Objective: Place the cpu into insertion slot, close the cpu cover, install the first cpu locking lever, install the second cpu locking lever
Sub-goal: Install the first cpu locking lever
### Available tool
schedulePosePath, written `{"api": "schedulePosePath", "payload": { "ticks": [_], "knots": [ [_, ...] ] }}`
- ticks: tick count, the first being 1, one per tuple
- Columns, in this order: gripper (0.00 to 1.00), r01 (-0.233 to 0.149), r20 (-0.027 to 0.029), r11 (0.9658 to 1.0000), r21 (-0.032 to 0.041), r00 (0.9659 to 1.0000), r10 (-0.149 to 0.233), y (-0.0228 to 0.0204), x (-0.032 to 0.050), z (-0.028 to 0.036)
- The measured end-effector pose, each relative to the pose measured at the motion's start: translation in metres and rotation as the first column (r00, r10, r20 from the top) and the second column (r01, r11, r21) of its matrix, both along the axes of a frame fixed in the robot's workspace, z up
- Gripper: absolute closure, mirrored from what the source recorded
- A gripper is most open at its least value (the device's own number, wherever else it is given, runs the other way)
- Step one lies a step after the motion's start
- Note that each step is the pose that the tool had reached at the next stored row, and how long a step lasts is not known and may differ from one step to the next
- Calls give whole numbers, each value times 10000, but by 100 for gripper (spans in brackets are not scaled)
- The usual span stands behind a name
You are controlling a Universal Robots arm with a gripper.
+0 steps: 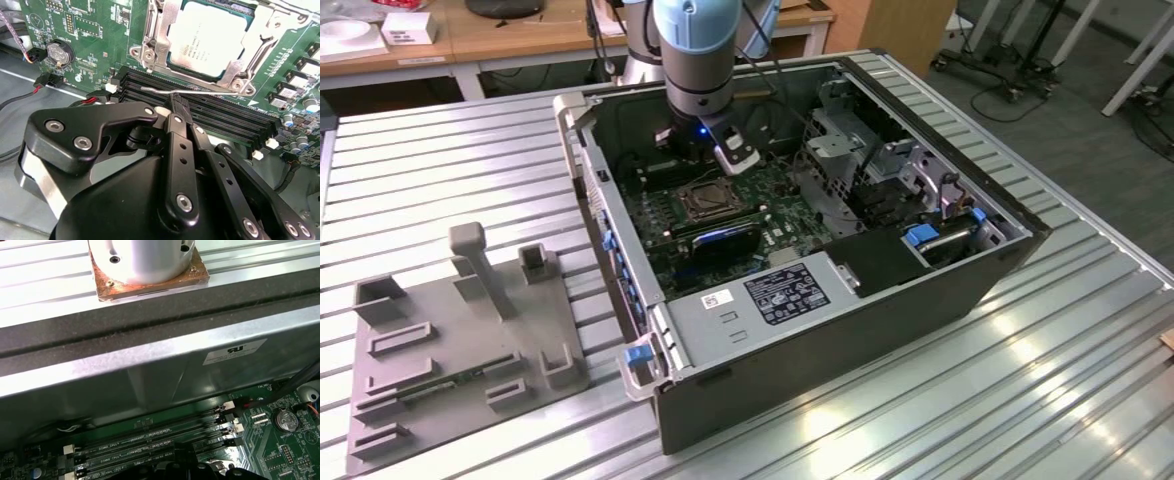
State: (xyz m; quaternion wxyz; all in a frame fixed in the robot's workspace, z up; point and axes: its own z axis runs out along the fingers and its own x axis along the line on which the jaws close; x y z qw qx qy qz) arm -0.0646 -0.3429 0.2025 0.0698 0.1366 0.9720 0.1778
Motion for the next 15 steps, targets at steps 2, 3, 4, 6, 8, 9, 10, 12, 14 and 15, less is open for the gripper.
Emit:
{"api": "schedulePosePath", "payload": {
  "ticks": [2, 3, 4, 6, 8, 9, 10, 12, 14, 15],
  "knots": [
    [89, 0, 0, 10000, 1, 10000, 0, -3, -3, 2],
    [89, 0, 1, 10000, 2, 10000, 0, -4, -4, 4],
    [89, 1, 1, 10000, 4, 10000, -1, -6, -6, 6],
    [89, 0, 3, 10000, 10, 10000, 0, -8, -8, 10],
    [89, 0, 2, 10000, 14, 10000, 0, -9, -10, 15],
    [89, 0, 1, 10000, 16, 10000, 0, -10, -10, 18],
    [89, 0, 2, 10000, 20, 10000, 0, -11, -11, 20],
    [89, 1, 1, 10000, 28, 10000, -1, -14, -13, 24],
    [89, 1, 1, 10000, 39, 10000, -1, -15, -13, 25],
    [89, 1, 1, 10000, 44, 10000, -1, -16, -13, 25]
  ]
}}
